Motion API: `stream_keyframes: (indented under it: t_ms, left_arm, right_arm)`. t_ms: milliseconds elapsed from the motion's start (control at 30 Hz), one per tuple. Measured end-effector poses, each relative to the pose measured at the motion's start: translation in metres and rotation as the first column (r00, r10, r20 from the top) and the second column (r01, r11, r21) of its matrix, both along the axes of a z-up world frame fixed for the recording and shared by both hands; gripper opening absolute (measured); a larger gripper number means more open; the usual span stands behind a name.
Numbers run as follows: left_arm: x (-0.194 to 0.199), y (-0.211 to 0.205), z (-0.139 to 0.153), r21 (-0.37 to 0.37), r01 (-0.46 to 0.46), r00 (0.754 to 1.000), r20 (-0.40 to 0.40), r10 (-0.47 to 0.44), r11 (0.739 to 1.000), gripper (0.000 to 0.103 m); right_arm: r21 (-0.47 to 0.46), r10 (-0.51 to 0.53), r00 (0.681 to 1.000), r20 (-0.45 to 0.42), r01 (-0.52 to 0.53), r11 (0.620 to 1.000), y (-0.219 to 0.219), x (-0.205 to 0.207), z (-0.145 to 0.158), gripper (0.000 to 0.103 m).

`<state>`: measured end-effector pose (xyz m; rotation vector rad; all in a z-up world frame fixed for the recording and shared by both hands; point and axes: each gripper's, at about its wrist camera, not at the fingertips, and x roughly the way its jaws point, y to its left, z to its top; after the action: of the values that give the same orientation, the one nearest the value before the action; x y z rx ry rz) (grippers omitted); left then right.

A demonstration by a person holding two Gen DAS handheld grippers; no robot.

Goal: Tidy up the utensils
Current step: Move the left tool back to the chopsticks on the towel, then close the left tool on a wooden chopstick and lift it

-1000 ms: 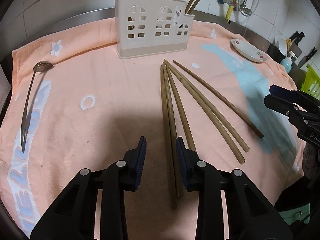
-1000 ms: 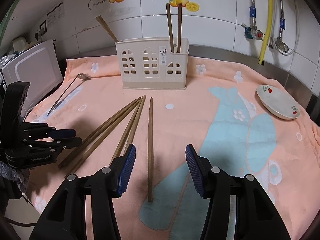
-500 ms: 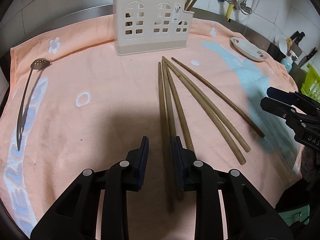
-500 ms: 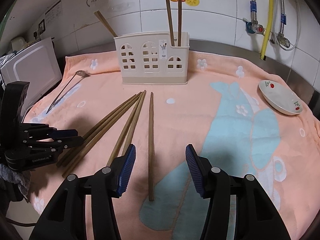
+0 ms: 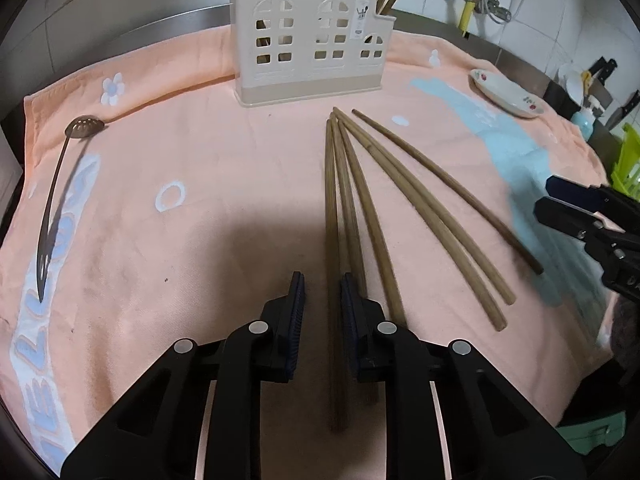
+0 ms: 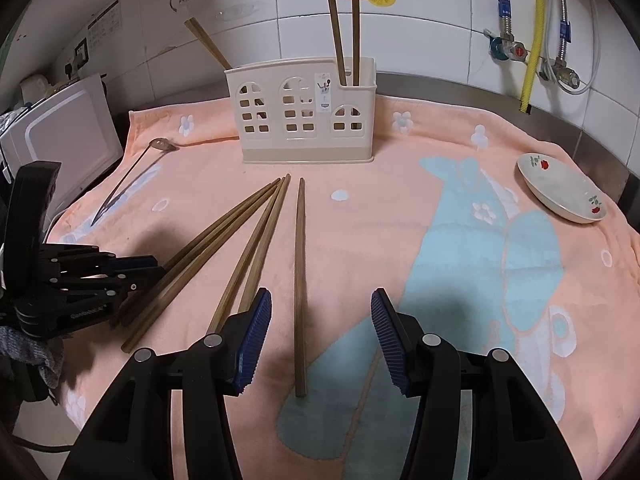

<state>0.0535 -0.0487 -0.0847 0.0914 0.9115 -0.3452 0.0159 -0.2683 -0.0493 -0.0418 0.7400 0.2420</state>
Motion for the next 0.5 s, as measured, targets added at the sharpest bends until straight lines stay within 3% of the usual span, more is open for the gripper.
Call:
stream_keyframes:
  t_ms: [267, 500]
  left_arm:
    - [-0.003, 0.001, 0.001, 0.038, -0.025, 0.999, 0.022, 0.024, 0.999, 0.014]
    - [-0.003, 0.007, 0.001, 0.031, -0.037, 0.999, 0.023, 0.036, 0.999, 0.013]
  right_arm:
    - [-0.003, 0.001, 1.0, -0.027, -0.002, 1.0, 0.001, 0.002, -0.009, 0.05]
    - [0.0, 0.018, 0.998, -0.053, -0.018, 1.0, 0.007, 0.006, -0.018, 0.041]
